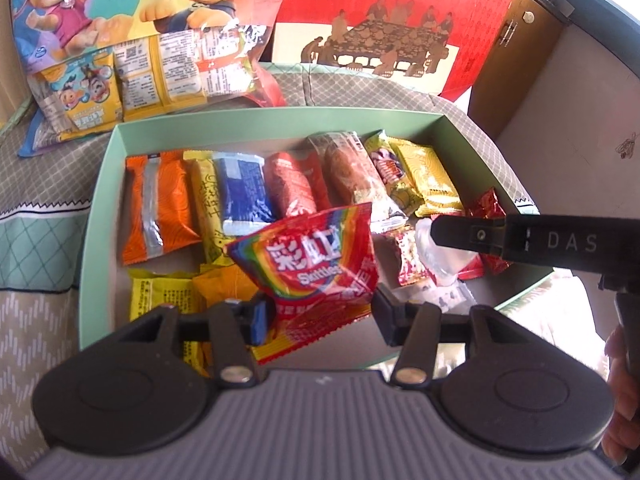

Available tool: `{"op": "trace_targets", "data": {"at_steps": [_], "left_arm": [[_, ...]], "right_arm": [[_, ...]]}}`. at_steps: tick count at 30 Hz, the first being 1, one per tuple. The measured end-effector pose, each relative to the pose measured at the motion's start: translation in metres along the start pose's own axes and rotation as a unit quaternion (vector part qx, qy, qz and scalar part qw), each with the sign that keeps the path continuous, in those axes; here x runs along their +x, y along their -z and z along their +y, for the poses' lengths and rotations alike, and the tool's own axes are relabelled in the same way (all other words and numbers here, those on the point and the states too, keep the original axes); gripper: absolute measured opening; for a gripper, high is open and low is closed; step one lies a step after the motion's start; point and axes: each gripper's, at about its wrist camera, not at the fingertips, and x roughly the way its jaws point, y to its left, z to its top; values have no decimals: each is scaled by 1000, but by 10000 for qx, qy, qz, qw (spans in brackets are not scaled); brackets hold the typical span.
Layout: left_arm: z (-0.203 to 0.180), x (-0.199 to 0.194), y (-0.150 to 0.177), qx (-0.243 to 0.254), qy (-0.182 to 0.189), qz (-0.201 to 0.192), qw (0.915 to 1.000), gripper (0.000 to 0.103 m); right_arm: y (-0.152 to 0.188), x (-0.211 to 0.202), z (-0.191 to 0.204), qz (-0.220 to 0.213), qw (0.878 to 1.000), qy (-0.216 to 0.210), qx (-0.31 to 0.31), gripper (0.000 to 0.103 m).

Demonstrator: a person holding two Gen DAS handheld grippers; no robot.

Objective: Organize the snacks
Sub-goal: 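Carry the Skittles pack into the box while the right tool grasps the clear jelly cup, then open both tools to drop the Skittles pack and jelly cup in the box, then grasp the pink drink-candy pack with the right tool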

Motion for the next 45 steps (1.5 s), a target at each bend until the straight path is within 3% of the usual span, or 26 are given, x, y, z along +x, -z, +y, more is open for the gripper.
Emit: {"op": "trace_targets", "data": {"at_steps": [5, 6, 7, 9, 11, 14, 31, 37, 45], "left_arm": [[-3, 11, -5, 136, -83, 58, 9999, 51], [-4, 12, -5, 193, -154, 39, 9997, 56], [-8, 11, -5, 279, -280, -9, 9992, 74], [-11, 7, -4, 337, -532, -173, 9979, 103], [-13, 1, -4, 399, -643, -298, 9967, 103], [-11, -3, -5, 287, -560, -266, 9977, 103], [-7, -47, 19, 63, -429, -348, 9985, 103], [10, -65, 50, -12, -452, -321, 9985, 103], [41, -60, 100, -316, -569, 123, 9978, 103]], "right_arm": [[-6, 17, -2, 128, 9999, 33, 38, 32], [-8, 20, -3, 172, 9998, 6, 75, 32], [-9, 21, -4, 174, 9998, 16, 130, 33], [-11, 21, -5, 139, 9997, 30, 176, 45], [-12, 16, -5, 13, 9997, 98, 209, 87], [-12, 8, -2, -174, 9995, 228, 110, 102], [15, -34, 12, -119, 9996, 256, 84, 103], [34, -44, 25, 4, 9999, 140, 15, 103], [69, -33, 38, 488, 9987, -132, 67, 103]]}}
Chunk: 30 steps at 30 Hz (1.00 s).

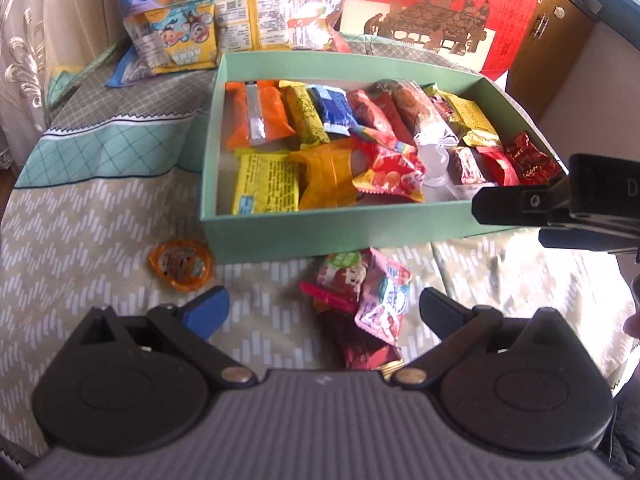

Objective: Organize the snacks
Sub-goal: 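Grasp the pink drink-candy pack with the right tool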

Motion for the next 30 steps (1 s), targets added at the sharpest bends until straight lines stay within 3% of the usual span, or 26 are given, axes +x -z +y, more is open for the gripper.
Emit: {"op": "trace_targets", "data": {"at_steps": [6, 11, 13, 22, 26, 30], "left_arm": [[0, 17, 27, 79, -48, 325, 9994, 103], [-11, 32, 29, 210, -54, 431, 9988, 103], [-13, 34, 30, 279, -155, 355, 9989, 103], [13, 35, 26, 32, -214, 293, 9993, 103], [11, 35, 27, 50, -236, 285, 9993, 103], [5, 36, 27, 97, -276, 271, 9992, 103]], "right_arm": [[26, 20, 3, 435, 9987, -255, 119, 98], [32, 38, 5, 743, 9962, -394, 226, 64], [33, 46, 6, 844, 9947, -490, 317, 58], [30, 71, 25, 958, 9937, -533, 242, 57], [35, 72, 30, 818, 9958, -414, 5, 47], [31, 73, 23, 920, 9940, -523, 287, 47]]}}
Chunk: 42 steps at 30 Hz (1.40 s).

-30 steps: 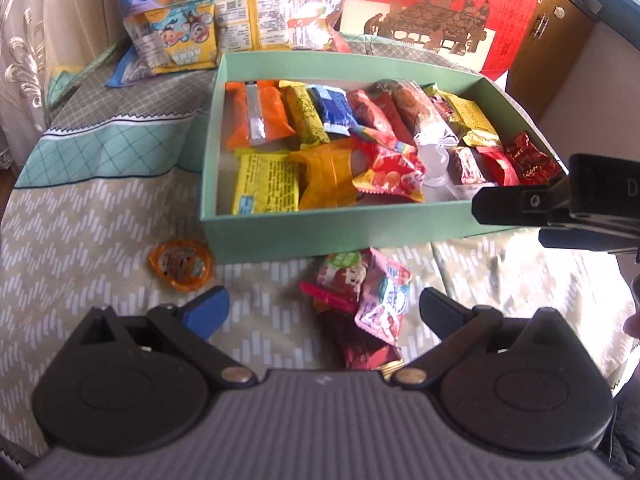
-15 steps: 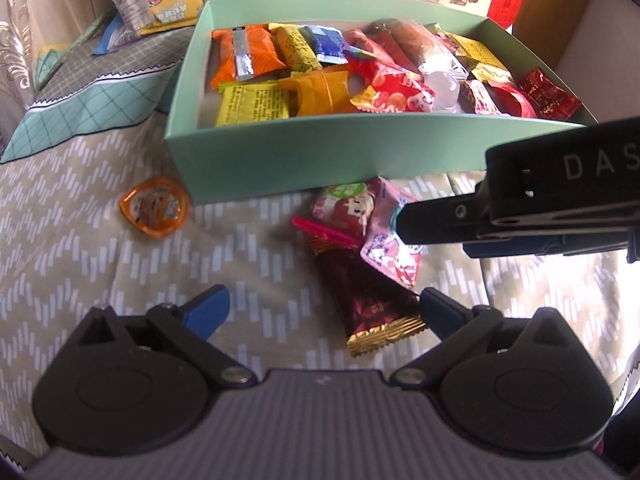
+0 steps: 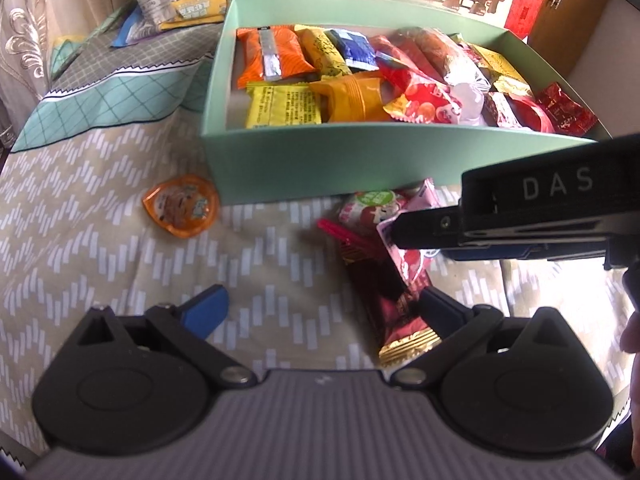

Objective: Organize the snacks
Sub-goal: 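Grasp the pink drink-candy pack with the right tool, then grasp the dark red chocolate pack with the left tool while the right tool lifts the pink pack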

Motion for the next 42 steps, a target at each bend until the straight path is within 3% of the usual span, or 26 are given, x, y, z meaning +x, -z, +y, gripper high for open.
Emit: {"op": "trace_targets", "data": {"at_steps": [5, 10, 17, 20, 21, 23, 25, 30, 35, 37, 39, 40, 41, 42], "left_arm": [[0, -2, 3, 24, 28, 14, 10000, 103], [5, -5, 9, 22, 19, 17, 10000, 103], [0, -3, 6, 10, -19, 53, 10000, 103], [-10, 1, 1, 83, -73, 3, 9999, 103], [-14, 2, -1, 88, -36, -7, 10000, 101], [-26, 1, -3, 286, -51, -119, 9995, 85], [-37, -2, -4, 519, -98, -210, 9984, 52], [-26, -6, -6, 274, -45, -131, 9995, 41], [-14, -10, -2, 123, -136, 11, 9998, 48], [-15, -9, -1, 122, -163, 65, 9998, 65], [-21, -6, -1, 217, -232, 68, 9995, 68], [-25, -5, 0, 304, -296, 34, 9991, 68], [-29, -5, 0, 395, -315, -43, 9987, 66], [-31, -5, 0, 450, -292, -111, 9985, 56]], "right_arm": [[-5, 3, 4, -23, 9999, 96, 120, 50], [1, 7, 22, -245, 9982, 455, -302, 50], [9, -4, 15, -238, 9909, 929, -940, 29], [11, -16, 0, -223, 9905, 965, -956, 28], [13, -21, -6, -241, 9902, 993, -948, 28], [12, -26, -17, -237, 9911, 1008, -839, 28], [12, -32, -27, -213, 9926, 938, -737, 28], [12, -39, -32, -326, 9928, 924, -692, 31], [15, -29, -22, -398, 9892, 1056, -931, 42], [20, -24, -14, -527, 9831, 1266, -1216, 42], [26, -22, -8, -587, 9770, 1444, -1453, 39], [28, -22, -6, -635, 9732, 1539, -1586, 30], [30, -23, -7, -638, 9732, 1515, -1605, 29], [30, -25, -10, -632, 9743, 1482, -1574, 27]]}}
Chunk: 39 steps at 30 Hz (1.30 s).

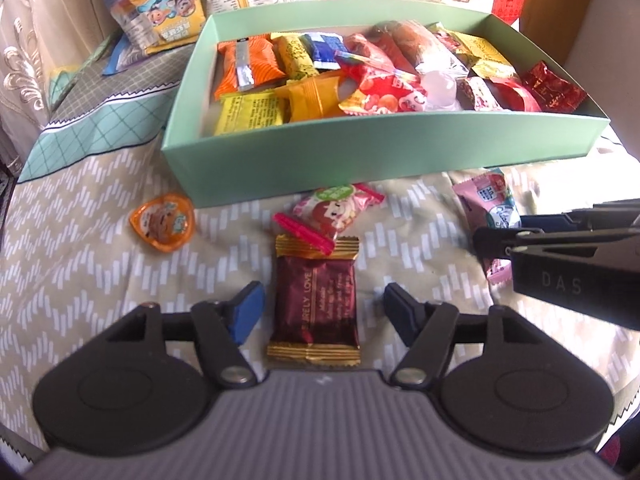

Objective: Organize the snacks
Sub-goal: 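Grasp the dark red chocolate pack with the left tool while the right tool lifts the pink pack, then lower both packs into the green box and open both tools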

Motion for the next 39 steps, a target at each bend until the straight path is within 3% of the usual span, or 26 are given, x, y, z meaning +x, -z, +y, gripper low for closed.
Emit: {"op": "trace_targets", "data": {"at_steps": [1, 2, 5, 9, 13, 18, 26, 37, 39], "left_arm": [[-2, -1, -1, 24, 23, -58, 10000, 40], [-3, -2, -2, 20, 7, -67, 10000, 37], [-2, -4, -1, -94, 9, -20, 10000, 37], [7, -18, 1, -360, 465, 54, 9983, 37], [4, -41, -6, -365, 692, -200, 9967, 37], [-6, -60, -40, -250, 837, -623, 9942, 37], [-26, -38, -101, -9, 794, -835, 9933, 37], [-27, -1, -125, 31, 669, -644, 9957, 37], [-27, 2, -127, 94, 606, -614, 9962, 42]], "right_arm": [[0, -2, -5, 36, 9999, -79, 82, 23], [1, -4, -10, 70, 9998, -136, 158, 20], [4, -13, -24, 32, 9993, -183, 329, 20], [9, -30, -41, -65, 9978, -374, 541, 19], [6, -47, -52, -233, 9950, -623, 751, 19], [-15, -63, -58, -518, 9916, -801, 874, 20], [-68, -54, -73, -698, 9880, -876, 1065, 20], [-96, -14, -78, -490, 9854, -915, 1349, 20], [-99, -9, -78, -444, 9845, -923, 1424, 22]]}}
